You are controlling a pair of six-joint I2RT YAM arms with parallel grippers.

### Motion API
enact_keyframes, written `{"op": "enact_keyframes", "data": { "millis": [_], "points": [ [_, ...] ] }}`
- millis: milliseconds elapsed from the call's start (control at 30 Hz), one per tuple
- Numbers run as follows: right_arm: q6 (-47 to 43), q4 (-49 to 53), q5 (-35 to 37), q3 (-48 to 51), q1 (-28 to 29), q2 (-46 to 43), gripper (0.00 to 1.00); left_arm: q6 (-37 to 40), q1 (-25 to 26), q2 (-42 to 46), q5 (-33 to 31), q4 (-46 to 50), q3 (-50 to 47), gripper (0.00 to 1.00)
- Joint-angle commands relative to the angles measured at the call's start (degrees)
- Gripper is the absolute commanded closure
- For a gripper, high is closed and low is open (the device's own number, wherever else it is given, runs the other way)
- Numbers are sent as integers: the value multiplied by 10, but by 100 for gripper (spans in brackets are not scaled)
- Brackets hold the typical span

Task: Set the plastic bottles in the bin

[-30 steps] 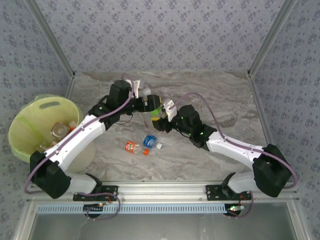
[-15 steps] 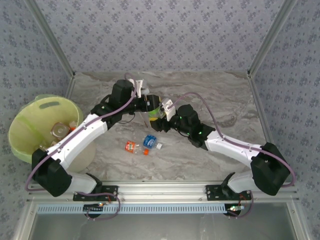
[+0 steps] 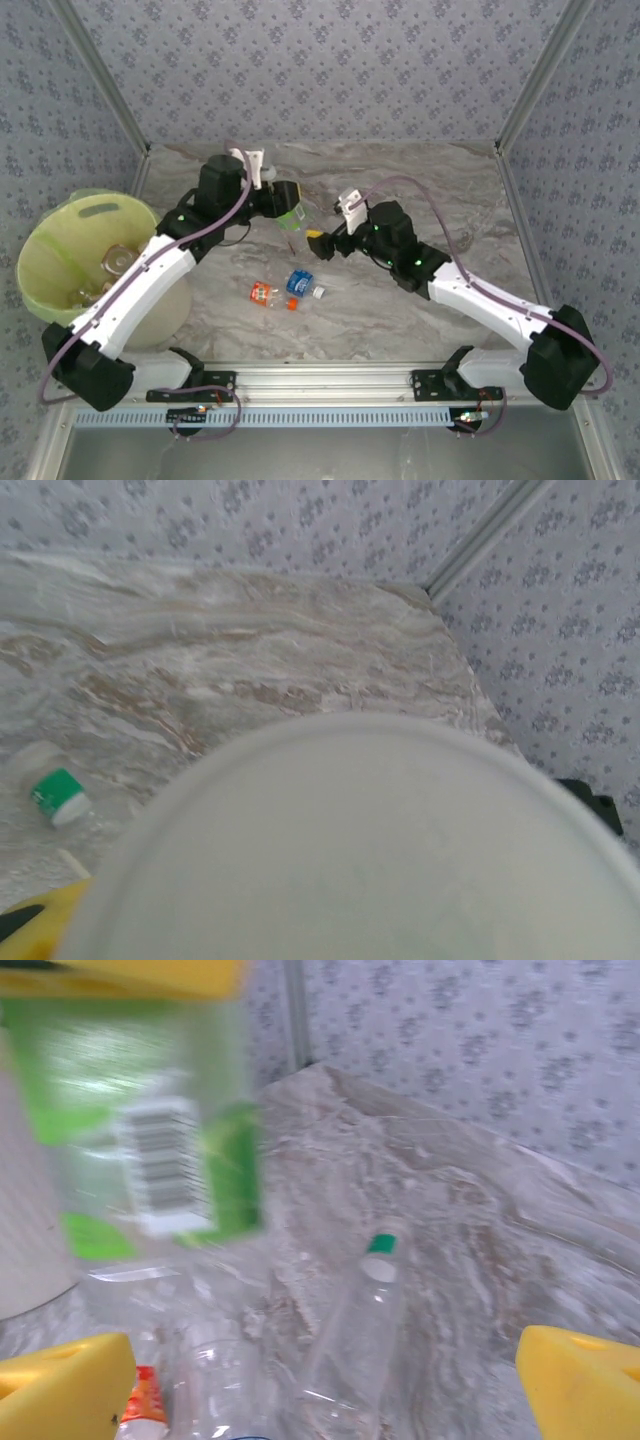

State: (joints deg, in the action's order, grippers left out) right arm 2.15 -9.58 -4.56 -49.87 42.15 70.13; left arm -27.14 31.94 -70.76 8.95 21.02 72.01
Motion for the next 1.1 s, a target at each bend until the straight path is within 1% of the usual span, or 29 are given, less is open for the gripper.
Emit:
{"op": "enact_keyframes", "data": {
  "millis": [0,200,300,500,533,600,667,733,833,967,1000,1067],
  "points": [
    [54,41,71,7,-14,-15,0,43,-3,41,-24,12,24,49],
    [93,35,154,16,-21,-16,0,109,-8,87,-76,78,69,49],
    [113,51,191,8,-22,-10,0,136,-10,106,-110,126,98,49],
    [131,86,226,-10,-22,13,0,177,-13,152,-171,175,137,49],
    [133,86,229,-11,-22,16,0,185,-13,157,-186,196,147,49],
    [137,83,228,-12,-23,21,0,196,-14,165,-236,220,164,49],
    [135,73,216,-10,-22,25,0,198,-15,170,-320,248,182,49],
    [133,66,209,-11,-22,31,0,197,-21,174,-390,270,196,49],
    [130,67,207,-20,-22,42,0,207,-37,182,-464,288,201,49],
    [125,71,197,-35,-22,58,0,215,-75,186,-533,311,202,49],
    [124,72,194,-39,-22,61,0,214,-86,185,-541,317,200,49],
    [123,76,188,-47,-22,67,0,204,-130,187,-540,327,191,49]
  ]
}}
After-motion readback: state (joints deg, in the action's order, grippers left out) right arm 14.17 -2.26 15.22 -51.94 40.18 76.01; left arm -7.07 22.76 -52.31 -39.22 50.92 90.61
